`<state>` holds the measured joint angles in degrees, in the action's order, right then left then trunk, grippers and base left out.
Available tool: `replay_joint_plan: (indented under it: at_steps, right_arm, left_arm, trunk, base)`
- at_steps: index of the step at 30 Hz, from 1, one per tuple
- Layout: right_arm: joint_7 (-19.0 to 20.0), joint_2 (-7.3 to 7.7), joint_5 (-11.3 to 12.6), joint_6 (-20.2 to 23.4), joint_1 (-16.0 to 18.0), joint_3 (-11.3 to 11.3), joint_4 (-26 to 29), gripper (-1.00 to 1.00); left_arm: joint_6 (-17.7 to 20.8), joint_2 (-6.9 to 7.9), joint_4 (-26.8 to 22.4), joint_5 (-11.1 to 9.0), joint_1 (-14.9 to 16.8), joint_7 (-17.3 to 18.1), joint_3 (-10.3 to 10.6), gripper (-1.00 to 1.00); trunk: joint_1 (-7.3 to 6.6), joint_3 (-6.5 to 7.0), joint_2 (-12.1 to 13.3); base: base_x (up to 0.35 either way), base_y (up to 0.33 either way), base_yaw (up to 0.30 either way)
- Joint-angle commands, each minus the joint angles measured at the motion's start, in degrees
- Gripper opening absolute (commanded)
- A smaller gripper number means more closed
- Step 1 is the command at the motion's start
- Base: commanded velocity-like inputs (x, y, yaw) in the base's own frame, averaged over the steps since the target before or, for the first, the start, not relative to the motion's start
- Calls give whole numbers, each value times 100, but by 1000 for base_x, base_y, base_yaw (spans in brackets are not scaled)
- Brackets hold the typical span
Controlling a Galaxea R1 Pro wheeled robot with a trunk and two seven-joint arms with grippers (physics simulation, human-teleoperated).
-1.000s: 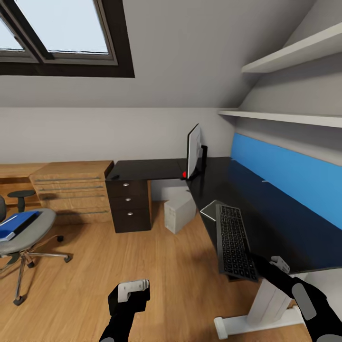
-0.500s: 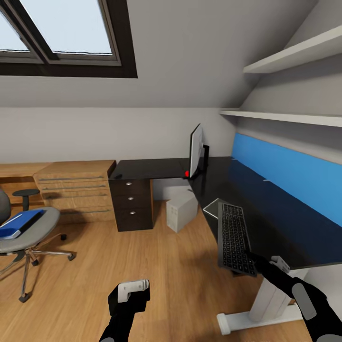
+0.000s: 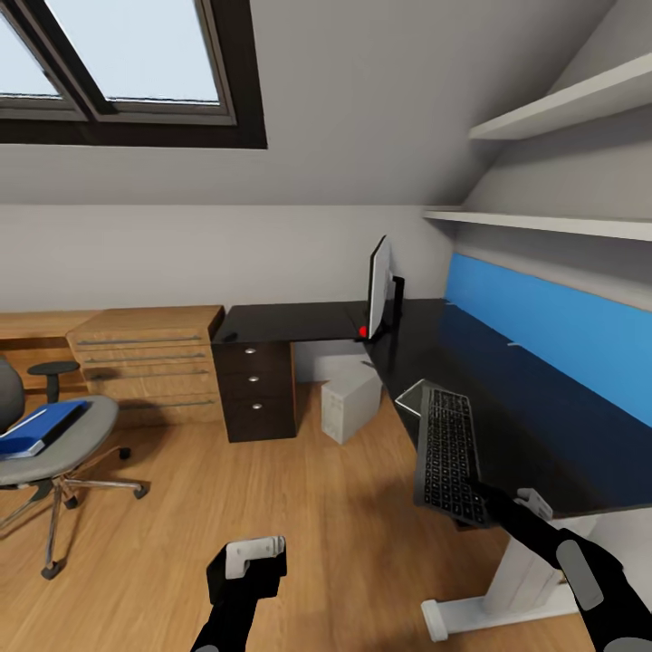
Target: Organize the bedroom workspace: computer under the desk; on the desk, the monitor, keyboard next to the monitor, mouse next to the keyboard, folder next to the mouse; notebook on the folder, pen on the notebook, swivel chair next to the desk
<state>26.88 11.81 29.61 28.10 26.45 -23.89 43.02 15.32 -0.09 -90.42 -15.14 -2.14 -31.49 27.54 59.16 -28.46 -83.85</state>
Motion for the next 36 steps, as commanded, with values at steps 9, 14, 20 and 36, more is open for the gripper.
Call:
replay_joint_plan:
  at_steps: [9,14,20,36]
  right_arm:
    - [-7,-3,-17,64,0,-6,-4,100]
    - [-7,-3,-17,64,0,-4,-4,100]
    - [-1,-3,-22,64,0,-10,-4,100]
    - [-24,10,-34,43,0,-24,6,100]
  left_arm:
    - [24,0,-2,-33,3,-33,27,100]
    - [17,7,1,-33,3,-33,265,100]
    - [16,9,5,-33,3,-33,303,100]
    - [22,18,47,-31,3,-33,305,100]
  trunk:
    - [1,-6,-3]
    - [1,-6,-3]
    - [1,-6,-3]
    - [1,-6,-3]
  base:
    - [8,120,0]
    - [0,59,0]
    - [0,133,0]
    - [8,-48,0]
